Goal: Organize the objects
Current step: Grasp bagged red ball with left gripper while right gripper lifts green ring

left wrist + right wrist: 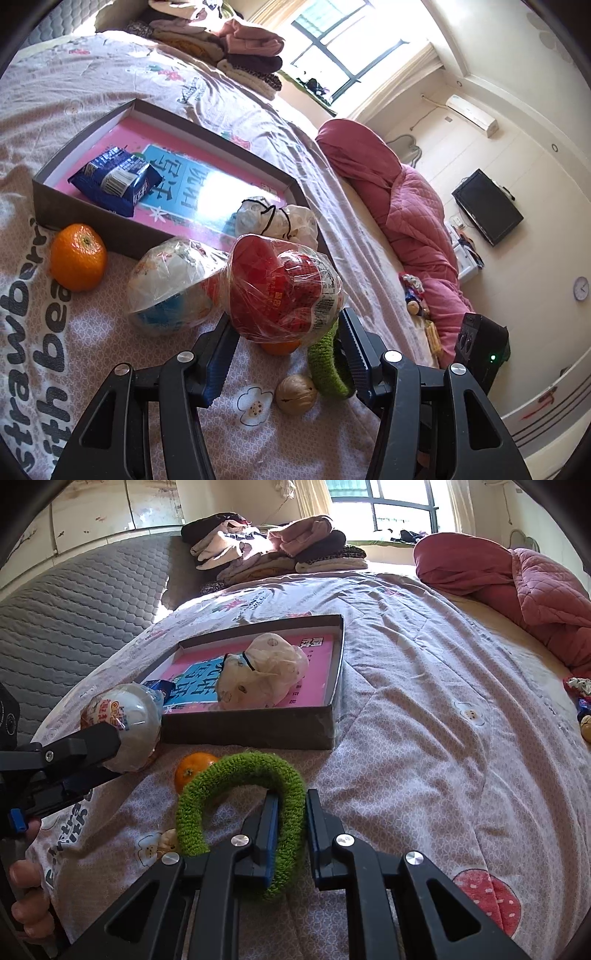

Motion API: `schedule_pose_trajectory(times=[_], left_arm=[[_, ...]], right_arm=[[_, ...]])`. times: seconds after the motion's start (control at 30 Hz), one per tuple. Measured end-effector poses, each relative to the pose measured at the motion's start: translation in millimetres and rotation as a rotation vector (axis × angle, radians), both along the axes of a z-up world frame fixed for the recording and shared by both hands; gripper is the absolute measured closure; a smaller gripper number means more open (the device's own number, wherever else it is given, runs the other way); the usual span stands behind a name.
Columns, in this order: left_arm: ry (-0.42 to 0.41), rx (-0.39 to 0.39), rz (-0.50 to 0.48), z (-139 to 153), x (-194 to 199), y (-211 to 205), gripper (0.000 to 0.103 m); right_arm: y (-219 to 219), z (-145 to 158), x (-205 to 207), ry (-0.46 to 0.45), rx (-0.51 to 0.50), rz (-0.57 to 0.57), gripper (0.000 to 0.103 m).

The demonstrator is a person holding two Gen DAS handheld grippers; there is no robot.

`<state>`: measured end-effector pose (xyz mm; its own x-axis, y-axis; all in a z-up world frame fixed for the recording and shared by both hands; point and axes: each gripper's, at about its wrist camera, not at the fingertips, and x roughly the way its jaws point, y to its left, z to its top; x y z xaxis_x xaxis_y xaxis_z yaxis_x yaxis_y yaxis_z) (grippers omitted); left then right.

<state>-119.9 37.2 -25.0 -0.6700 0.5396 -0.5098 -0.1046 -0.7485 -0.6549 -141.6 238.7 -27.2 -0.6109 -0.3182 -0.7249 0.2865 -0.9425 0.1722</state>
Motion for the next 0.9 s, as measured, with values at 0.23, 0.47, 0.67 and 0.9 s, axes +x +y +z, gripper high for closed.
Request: schedule_pose_trajectory(times=[0.23, 0.47, 0.67, 0.9], left_arm=[[0.027, -0.033, 0.013, 12, 8, -6, 0.046], [0.079, -0.075, 0.027, 30, 15, -12, 0.046], [0.120, -0.110, 0.047, 45, 19, -20, 0.046], [0.138, -0.139, 0.070, 54, 15, -34, 0.046]], right_arm=[[2, 15, 6, 0.050, -0.020, -0.001, 0.089], [-1, 43, 14, 0.137, -0.031, 0.002, 0.090], [-8, 66, 18, 0.195, -0.036, 0.019, 0.090], [-18, 85, 14, 0.247, -0.015, 0.030, 0.090]])
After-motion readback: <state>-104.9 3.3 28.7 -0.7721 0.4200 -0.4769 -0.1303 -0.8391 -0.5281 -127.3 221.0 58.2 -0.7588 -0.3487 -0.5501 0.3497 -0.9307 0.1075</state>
